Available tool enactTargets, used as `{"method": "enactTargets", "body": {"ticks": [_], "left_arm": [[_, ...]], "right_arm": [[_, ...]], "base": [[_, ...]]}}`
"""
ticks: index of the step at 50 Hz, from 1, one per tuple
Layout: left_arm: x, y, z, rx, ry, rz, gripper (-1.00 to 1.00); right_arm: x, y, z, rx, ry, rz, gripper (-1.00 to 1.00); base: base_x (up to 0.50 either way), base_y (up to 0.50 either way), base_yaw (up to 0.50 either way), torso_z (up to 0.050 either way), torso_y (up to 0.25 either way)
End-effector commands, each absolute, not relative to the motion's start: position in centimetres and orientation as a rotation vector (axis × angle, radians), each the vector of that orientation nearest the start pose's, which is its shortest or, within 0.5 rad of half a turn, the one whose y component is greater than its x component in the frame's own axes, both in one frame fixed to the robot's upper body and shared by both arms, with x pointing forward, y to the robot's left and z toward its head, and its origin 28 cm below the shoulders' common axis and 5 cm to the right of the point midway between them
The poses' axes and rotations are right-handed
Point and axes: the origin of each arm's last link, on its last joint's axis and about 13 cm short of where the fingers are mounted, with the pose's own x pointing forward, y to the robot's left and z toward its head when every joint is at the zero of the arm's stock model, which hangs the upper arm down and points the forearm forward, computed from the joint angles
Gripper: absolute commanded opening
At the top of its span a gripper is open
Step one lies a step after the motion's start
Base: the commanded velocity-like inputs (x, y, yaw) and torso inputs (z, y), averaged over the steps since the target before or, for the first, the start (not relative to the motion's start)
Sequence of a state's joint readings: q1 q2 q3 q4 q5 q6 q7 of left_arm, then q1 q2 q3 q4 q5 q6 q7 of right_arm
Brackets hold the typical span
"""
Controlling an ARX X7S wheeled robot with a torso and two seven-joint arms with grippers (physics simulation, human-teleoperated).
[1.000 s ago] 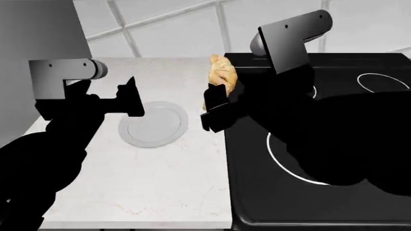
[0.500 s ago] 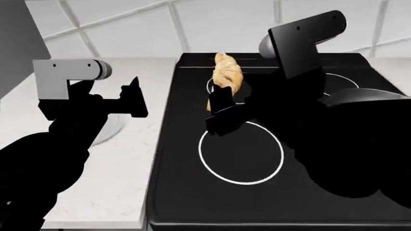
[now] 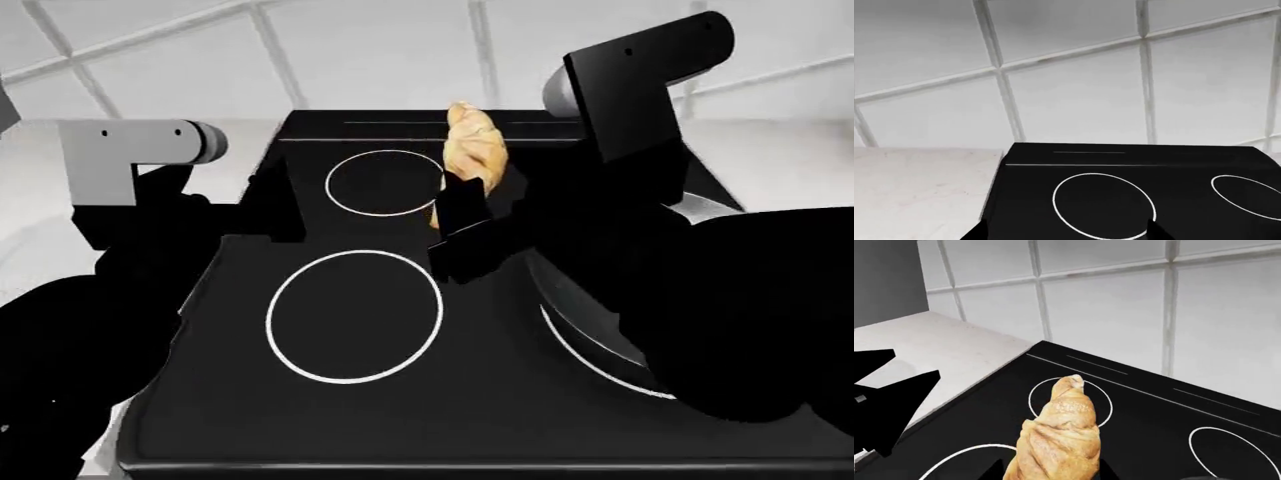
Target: Pick the croissant and place it on the pan. Then turn on the stove to warm the croissant.
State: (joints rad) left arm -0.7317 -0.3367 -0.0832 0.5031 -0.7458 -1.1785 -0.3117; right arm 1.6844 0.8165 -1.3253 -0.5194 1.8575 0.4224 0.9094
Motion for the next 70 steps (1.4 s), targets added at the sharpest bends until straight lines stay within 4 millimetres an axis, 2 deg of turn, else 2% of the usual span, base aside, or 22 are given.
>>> {"method": "enactTargets", "body": {"ticks": [1, 9, 18, 27, 46, 63, 70], "left_arm": [[26.7, 24.5, 23.1, -0.07, -0.026, -0.105, 1.0], [26.7, 24.5, 23.1, -0.07, -0.026, -0.106, 1.0], [26.6, 24.6, 23.1, -0.071, -0.026, -0.105, 1.0], [26.8, 24.5, 22.9, -0.073, -0.023, -0.108, 1.0], [27.3, 24.8, 22.8, -0.078, -0.017, -0.104, 1.0], [27.7, 24.8, 22.3, -0.08, -0.006, -0.101, 1.0], [27.9, 24.7, 22.3, -0.082, -0.005, -0.103, 1.0]], "right_arm": [[21.9, -7.4, 30.4, -0.154, 0.11, 0.418, -1.0], [21.7, -7.3, 30.4, -0.158, 0.104, 0.422, -1.0], [21.5, -7.2, 30.7, -0.177, 0.136, 0.439, -1.0], [21.5, -7.7, 32.1, -0.253, 0.197, 0.419, -1.0], [23.4, -10.5, 34.6, -0.328, 0.241, 0.358, -1.0], [23.7, -12.8, 34.7, -0.409, 0.349, 0.342, -1.0], [23.5, -13.1, 34.7, -0.453, 0.381, 0.335, -1.0]], "base": [[0.0, -0.5, 0.0, 0.0, 0.0], [0.0, -0.48, 0.0, 0.0, 0.0], [0.0, 0.0, 0.0, 0.0, 0.0], [0.0, 0.0, 0.0, 0.0, 0.0], [0.0, 0.0, 0.0, 0.0, 0.0], [0.0, 0.0, 0.0, 0.0, 0.0], [0.0, 0.0, 0.0, 0.0, 0.0]]}}
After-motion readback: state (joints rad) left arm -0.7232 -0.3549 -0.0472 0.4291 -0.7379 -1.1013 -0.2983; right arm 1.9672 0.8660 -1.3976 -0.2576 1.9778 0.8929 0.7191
